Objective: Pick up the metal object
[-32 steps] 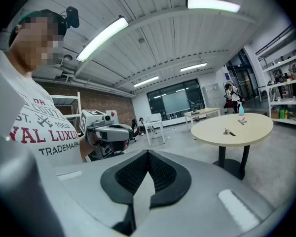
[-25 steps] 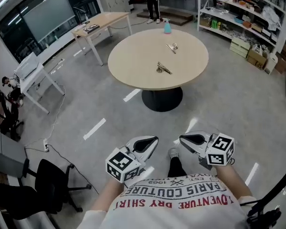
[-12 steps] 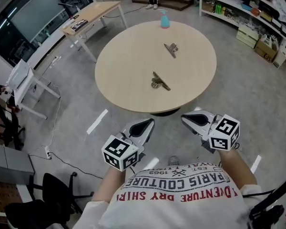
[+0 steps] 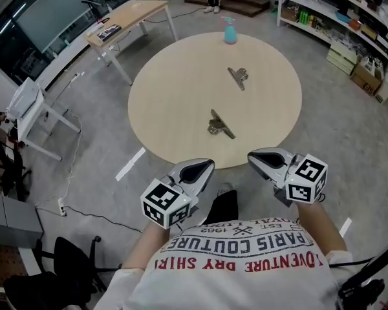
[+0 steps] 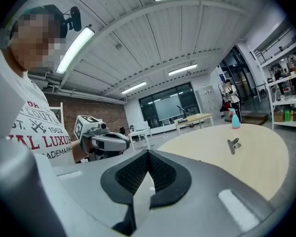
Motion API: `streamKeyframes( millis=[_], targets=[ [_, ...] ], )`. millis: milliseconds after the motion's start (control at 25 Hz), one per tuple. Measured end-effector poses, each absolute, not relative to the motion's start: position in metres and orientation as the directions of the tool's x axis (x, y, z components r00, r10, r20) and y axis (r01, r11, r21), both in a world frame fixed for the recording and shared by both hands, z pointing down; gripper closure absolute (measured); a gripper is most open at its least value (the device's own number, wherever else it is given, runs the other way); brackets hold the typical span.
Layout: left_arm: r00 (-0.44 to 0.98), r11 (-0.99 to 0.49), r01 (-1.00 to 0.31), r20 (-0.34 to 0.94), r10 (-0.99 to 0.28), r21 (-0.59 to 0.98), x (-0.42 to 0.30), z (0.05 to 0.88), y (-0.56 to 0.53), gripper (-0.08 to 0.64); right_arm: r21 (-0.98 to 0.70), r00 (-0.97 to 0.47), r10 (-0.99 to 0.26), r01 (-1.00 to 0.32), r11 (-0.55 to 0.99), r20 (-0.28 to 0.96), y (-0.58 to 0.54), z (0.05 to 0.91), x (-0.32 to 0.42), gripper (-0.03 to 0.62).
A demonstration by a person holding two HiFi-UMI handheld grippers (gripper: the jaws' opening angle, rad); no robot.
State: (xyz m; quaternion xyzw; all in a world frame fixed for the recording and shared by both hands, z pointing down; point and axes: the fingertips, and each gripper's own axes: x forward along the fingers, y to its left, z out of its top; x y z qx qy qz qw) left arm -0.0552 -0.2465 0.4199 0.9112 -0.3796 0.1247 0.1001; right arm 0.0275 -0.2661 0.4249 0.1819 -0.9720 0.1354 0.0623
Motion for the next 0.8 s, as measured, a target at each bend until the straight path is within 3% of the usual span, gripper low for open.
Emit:
streamKeyframes(
  millis=[320,480,640,720,760,800],
  targets=[
    [0.716,-0.723,-0.682,0.298,-0.631,0.109,-0.053,0.422,-0.295,0.557,-0.242,-0.92,-0.345,-0.382,0.892,0.185,-0.311,0.425,0.027,0.591],
    [0.671,-0.712,-0.7,0.384,-0.635,0.045,-0.063,0.446,-0.32,0.556,-0.269,-0.917,-0.35,-0.392,0.88,0.193,-0.324,0.434,0.027,0.591],
    [0.639,-0.723,-0.691,0.472,-0.607,0.005,-0.072,0.492,-0.368,0.399,-0.298,-0.905,-0.369,-0.419,0.858,0.211,-0.342,0.446,0.035,0.591],
    [0.646,-0.749,-0.663,0.518,-0.561,0.016,-0.072,0.521,-0.402,0.286,-0.317,-0.893,-0.391,-0.446,0.837,0.224,-0.359,0.455,0.042,0.591],
    [0.645,-0.765,-0.644,0.547,-0.534,0.013,-0.07,0.537,-0.416,0.184,-0.326,-0.887,-0.4,-0.458,0.827,0.23,-0.367,0.46,0.044,0.591],
    [0.64,-0.778,-0.628,0.574,-0.512,0.007,-0.069,0.551,-0.428,0.177,-0.336,-0.882,-0.407,-0.468,0.818,0.237,-0.374,0.465,0.046,0.591]
  ],
)
